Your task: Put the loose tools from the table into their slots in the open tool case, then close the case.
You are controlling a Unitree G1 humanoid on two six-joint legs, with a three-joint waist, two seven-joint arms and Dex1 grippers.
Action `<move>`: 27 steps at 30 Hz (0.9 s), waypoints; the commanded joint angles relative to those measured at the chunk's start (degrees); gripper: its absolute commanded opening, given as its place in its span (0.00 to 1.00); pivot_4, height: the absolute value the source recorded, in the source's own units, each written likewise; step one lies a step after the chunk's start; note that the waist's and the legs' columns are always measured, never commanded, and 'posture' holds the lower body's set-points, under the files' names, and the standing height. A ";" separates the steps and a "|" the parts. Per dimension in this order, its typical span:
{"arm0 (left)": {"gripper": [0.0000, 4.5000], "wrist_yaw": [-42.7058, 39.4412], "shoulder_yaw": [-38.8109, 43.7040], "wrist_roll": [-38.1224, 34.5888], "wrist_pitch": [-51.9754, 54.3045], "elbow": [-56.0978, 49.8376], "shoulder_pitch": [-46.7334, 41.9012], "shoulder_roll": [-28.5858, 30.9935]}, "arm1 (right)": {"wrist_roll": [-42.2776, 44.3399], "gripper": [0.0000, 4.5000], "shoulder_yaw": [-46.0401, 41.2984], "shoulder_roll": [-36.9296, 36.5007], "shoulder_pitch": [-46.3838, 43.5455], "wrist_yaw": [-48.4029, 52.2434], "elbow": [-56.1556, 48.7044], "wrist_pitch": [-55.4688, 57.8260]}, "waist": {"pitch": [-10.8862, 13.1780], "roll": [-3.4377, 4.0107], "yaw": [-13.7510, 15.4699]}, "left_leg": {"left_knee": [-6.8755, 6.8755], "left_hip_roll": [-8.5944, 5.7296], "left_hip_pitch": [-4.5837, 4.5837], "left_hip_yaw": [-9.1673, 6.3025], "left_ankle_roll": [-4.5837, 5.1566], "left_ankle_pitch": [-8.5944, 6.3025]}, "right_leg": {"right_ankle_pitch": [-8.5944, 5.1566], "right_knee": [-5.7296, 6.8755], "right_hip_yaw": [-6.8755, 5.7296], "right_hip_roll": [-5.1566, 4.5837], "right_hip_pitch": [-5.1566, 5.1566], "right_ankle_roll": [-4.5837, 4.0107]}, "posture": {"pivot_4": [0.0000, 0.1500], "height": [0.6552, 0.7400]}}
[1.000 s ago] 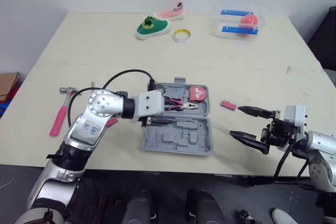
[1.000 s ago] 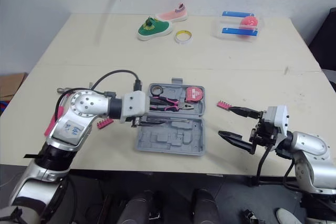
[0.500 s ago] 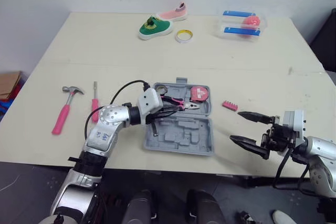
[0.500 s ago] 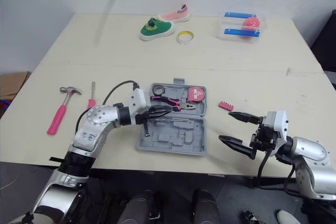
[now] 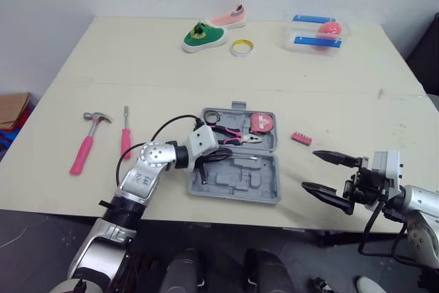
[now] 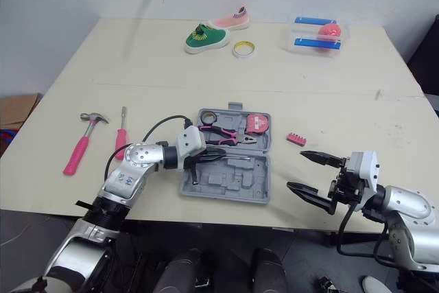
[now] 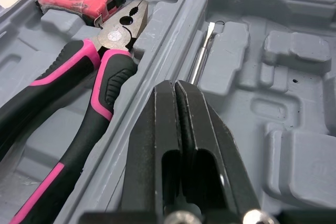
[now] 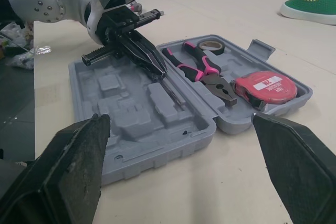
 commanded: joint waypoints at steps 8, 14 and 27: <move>0.01 1.04 -7.67 8.35 9.47 -0.04 1.73 4.56 | 0.44 1.00 -1.78 0.04 -0.29 0.42 0.18 -2.06 | -0.24 -0.01 -0.07 | -0.10 0.07 0.53 -0.05 -0.05 -0.14 | -0.01 -0.17 -0.02 -0.02 0.60 -0.01 | 1.00 1.00; 0.01 2.50 -5.74 6.31 10.05 0.22 1.59 3.64 | 0.38 1.00 -1.54 0.07 -0.85 0.70 1.27 -2.55 | -1.10 0.08 -0.08 | -0.19 0.19 0.84 -0.05 0.09 -0.52 | -0.04 -0.30 0.05 -0.14 0.84 -0.06 | 1.00 1.00; 0.19 -5.48 19.94 -16.02 -5.50 -15.83 13.33 10.81 | -2.89 1.00 -5.57 -4.53 -5.78 4.65 12.50 -9.77 | -1.02 0.05 -1.37 | -0.23 0.23 0.60 -0.03 -0.22 -0.28 | -0.11 -0.30 0.50 -0.13 0.59 -0.18 | 1.00 1.00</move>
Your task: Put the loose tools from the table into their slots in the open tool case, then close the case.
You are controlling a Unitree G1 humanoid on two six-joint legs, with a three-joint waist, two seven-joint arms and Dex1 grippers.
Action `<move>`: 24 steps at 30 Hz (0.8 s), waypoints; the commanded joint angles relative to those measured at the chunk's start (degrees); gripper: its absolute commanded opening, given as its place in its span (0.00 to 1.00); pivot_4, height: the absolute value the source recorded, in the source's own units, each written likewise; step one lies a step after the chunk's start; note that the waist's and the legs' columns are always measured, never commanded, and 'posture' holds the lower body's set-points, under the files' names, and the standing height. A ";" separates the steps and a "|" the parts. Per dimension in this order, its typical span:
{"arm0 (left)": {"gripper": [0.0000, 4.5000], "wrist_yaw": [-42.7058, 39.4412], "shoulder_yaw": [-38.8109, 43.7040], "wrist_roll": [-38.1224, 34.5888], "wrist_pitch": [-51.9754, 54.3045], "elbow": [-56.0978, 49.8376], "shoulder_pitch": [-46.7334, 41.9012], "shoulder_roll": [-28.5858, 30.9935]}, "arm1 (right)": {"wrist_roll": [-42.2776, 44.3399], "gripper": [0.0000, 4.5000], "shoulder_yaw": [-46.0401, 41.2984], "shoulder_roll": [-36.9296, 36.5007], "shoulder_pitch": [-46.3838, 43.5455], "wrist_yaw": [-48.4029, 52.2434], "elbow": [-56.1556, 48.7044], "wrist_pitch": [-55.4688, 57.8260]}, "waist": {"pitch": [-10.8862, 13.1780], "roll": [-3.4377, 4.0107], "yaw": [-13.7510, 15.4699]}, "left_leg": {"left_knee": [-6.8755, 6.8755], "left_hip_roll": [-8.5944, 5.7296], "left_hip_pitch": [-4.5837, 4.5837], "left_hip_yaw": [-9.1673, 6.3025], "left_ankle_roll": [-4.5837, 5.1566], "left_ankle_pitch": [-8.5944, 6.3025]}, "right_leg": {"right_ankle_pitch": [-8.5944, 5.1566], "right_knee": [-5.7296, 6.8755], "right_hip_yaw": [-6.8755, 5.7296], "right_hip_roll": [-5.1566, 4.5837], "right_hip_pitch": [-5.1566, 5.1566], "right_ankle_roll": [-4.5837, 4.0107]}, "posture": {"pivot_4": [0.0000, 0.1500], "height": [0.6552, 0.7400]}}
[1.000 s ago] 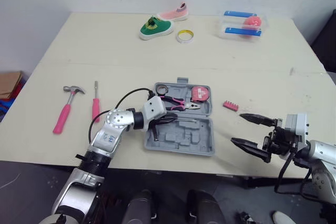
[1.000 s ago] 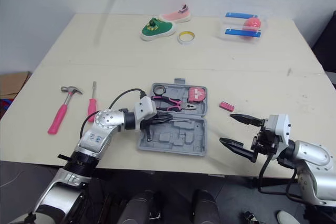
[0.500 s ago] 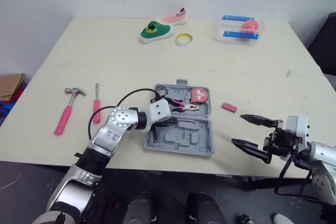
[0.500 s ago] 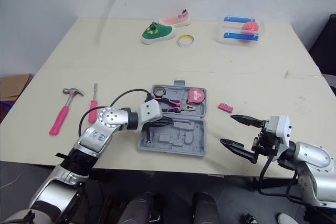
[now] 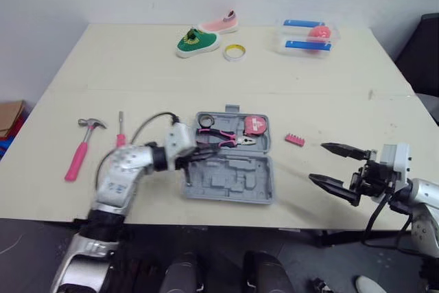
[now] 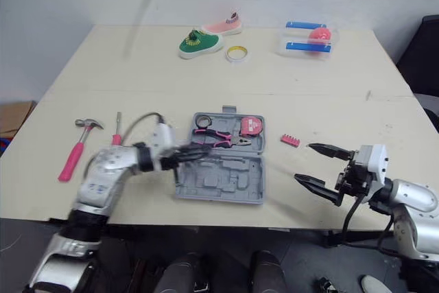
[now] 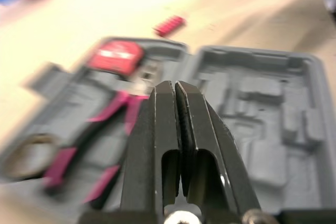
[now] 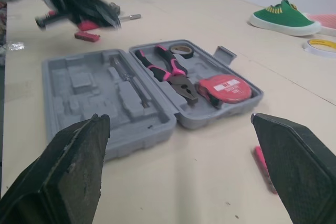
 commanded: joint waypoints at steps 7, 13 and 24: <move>0.92 4.04 27.35 -6.36 1.91 -2.16 20.72 11.72 | -6.74 1.00 -8.45 -7.09 -2.70 3.93 21.39 -19.44 | 0.05 0.00 -0.56 | -0.12 0.04 0.06 0.05 0.17 -0.21 | -0.01 -0.21 -0.01 0.05 0.01 0.02 | 1.00 1.00; 0.99 11.43 46.52 -5.75 -2.96 4.37 34.92 11.04 | -8.47 1.00 -12.23 -8.21 -2.37 0.27 31.16 -27.26 | 0.07 0.00 -0.68 | -0.25 0.03 0.13 0.01 0.02 -0.55 | 0.00 -0.42 0.01 -0.02 0.09 0.03 | 1.00 1.00; 0.99 15.27 59.79 -8.22 -7.60 23.57 42.12 13.74 | -10.15 1.00 -16.14 -10.68 3.20 -5.34 42.98 -32.27 | 0.06 0.02 -0.54 | -0.97 0.06 0.28 0.03 -0.14 -0.60 | -0.07 -1.03 0.05 -0.02 -0.25 -0.11 | 1.00 1.00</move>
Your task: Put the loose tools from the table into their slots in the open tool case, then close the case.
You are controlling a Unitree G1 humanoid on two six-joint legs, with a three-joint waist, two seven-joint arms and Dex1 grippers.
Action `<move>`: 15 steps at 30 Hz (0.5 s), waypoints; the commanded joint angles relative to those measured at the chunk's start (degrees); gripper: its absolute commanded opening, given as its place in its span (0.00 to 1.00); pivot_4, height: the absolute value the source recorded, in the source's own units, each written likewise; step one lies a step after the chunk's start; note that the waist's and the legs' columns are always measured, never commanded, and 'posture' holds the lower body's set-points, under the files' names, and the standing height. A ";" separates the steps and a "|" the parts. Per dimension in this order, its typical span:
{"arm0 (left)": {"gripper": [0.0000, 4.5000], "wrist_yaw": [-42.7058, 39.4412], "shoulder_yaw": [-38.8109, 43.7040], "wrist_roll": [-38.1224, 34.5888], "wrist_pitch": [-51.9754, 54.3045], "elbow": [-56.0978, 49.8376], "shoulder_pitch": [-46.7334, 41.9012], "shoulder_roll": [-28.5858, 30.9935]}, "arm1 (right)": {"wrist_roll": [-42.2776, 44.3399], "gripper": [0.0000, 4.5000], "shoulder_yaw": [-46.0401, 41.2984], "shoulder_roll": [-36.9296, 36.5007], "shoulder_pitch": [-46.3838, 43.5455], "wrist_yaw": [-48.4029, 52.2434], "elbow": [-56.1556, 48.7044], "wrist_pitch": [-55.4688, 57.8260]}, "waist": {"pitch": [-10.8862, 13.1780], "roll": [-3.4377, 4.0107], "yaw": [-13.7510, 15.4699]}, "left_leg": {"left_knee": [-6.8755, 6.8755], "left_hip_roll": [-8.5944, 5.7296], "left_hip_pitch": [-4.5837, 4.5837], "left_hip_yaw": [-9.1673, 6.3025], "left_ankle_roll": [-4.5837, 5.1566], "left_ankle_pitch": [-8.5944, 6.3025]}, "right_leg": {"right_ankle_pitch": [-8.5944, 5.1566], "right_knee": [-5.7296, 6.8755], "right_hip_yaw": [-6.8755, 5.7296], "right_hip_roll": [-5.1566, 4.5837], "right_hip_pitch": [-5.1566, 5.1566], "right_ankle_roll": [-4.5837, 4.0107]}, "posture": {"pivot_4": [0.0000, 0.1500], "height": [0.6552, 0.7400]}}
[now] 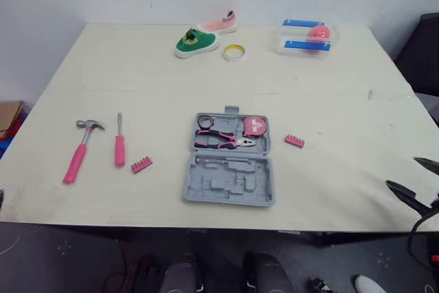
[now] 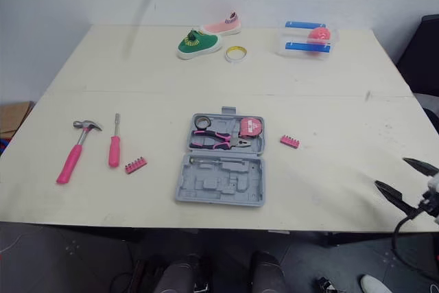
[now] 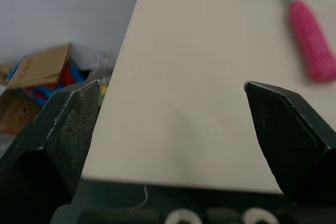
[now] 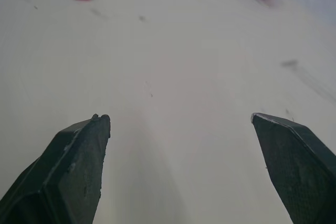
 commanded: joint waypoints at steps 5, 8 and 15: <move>0.99 2.36 -0.90 -2.58 2.46 -4.60 -0.74 1.19 | 1.03 1.00 -0.17 -0.40 -2.72 -0.46 -1.39 -2.38 | -0.02 0.03 -0.58 | -0.03 0.07 -0.01 0.02 -0.02 -0.01 | 0.00 0.00 0.06 0.03 -0.01 -0.01 | 1.00 1.00; 0.99 4.34 -4.44 -3.85 8.16 -14.80 -1.15 0.43 | 3.15 1.00 2.79 1.65 -5.16 1.98 -7.69 1.09 | -0.02 0.02 -1.23 | -0.05 0.07 -0.05 0.05 -0.03 -0.01 | 0.01 0.01 0.10 0.03 0.18 0.00 | 1.00 1.00; 0.99 10.98 -11.20 -8.49 25.10 -29.61 -6.83 1.80 | 8.96 1.00 9.11 6.55 -9.29 5.56 -23.21 11.24 | 0.00 0.07 -1.33 | -0.06 0.08 -0.04 0.11 -0.36 0.18 | 0.00 0.19 0.16 0.06 0.17 0.00 | 1.00 1.00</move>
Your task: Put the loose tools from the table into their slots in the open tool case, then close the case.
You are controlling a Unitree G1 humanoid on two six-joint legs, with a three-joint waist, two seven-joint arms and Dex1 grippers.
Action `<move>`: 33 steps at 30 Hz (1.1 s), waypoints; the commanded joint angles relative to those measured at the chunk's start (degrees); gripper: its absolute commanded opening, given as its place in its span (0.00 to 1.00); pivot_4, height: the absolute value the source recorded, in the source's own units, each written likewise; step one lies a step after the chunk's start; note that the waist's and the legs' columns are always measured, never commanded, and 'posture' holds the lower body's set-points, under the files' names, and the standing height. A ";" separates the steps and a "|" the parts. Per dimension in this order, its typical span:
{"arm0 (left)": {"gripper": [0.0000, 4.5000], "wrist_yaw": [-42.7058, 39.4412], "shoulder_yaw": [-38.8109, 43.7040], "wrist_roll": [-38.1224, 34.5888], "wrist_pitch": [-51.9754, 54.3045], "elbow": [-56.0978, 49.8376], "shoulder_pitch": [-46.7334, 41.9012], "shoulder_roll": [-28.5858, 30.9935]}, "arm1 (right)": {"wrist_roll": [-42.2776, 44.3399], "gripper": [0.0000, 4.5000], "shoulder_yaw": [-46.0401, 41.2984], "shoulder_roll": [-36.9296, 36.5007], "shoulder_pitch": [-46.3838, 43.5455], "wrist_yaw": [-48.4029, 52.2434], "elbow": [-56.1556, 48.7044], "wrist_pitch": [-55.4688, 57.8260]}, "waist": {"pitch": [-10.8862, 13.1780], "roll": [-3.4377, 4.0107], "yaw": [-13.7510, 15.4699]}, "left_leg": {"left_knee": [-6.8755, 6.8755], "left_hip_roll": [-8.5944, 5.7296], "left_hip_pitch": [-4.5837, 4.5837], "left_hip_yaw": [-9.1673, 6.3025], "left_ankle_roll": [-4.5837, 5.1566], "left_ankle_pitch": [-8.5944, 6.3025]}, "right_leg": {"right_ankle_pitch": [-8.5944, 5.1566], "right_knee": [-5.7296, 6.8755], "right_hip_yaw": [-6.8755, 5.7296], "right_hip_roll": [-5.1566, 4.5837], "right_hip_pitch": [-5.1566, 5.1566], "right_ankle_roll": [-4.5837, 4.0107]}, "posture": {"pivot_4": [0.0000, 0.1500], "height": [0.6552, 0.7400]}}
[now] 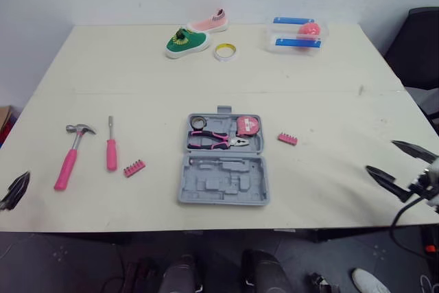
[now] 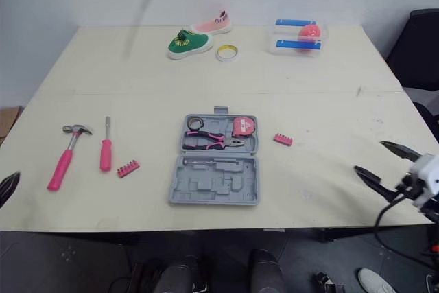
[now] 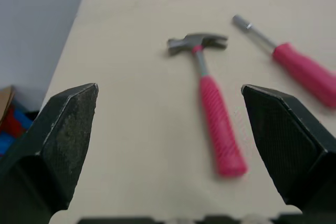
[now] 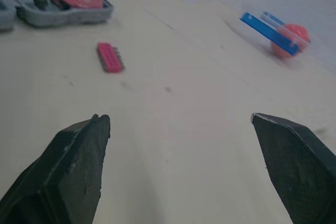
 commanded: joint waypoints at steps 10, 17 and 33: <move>0.99 24.56 -10.12 -3.78 42.01 -14.46 -18.74 2.00 | 8.35 1.00 8.97 4.30 -7.62 3.37 -23.27 15.66 | 0.01 -0.05 0.36 | 0.09 -0.05 0.01 -0.04 -0.22 0.26 | 0.00 0.36 -0.02 0.06 -0.01 0.01 | 1.00 1.00; 0.99 19.08 -17.75 0.67 40.74 -2.00 -24.41 7.28 | 9.35 1.00 12.66 6.77 -9.61 4.36 -29.50 19.50 | 0.02 -0.07 0.34 | 0.13 -0.10 -0.01 0.04 -0.26 0.29 | 0.00 0.46 0.01 0.09 -0.12 -0.01 | 1.00 1.00; 0.79 5.26 -31.32 8.54 34.22 23.01 -33.60 11.91 | 8.24 1.00 15.11 8.74 -8.55 4.33 -34.38 22.12 | 0.01 -0.15 0.31 | 0.11 -0.16 -0.21 0.41 -0.21 0.31 | -0.01 0.91 -0.02 0.06 -0.63 -0.02 | 1.00 1.00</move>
